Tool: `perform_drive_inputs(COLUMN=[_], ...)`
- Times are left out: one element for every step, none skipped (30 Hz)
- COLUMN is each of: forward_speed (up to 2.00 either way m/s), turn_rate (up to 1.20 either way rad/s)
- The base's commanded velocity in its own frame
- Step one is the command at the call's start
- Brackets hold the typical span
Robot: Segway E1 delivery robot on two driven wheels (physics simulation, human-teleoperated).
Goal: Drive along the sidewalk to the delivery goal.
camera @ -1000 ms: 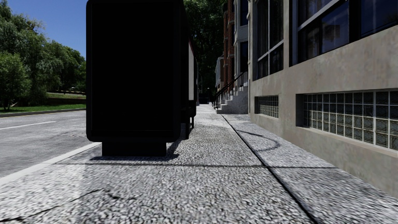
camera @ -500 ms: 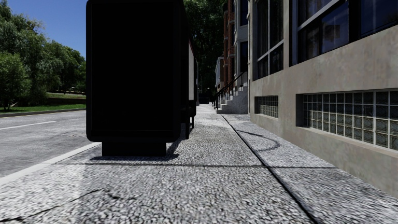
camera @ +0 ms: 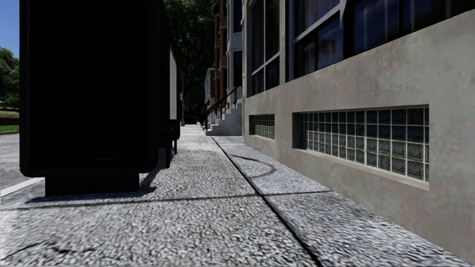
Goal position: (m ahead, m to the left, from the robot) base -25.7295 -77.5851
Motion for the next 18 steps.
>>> perform_drive_inputs(forward_speed=[0.00,0.00,0.00,0.00,0.00,0.00,0.00,0.00,0.00,0.00,0.00,0.00,0.00,0.00,0.00,0.00,0.00,0.00], turn_rate=[-0.84,-0.84,-0.84,-0.84,-0.84,-0.84,-0.84,-0.84,-0.84,-0.84,-0.84,-0.84,-0.84,-0.84,-0.84,-0.84,-0.84,-0.84])
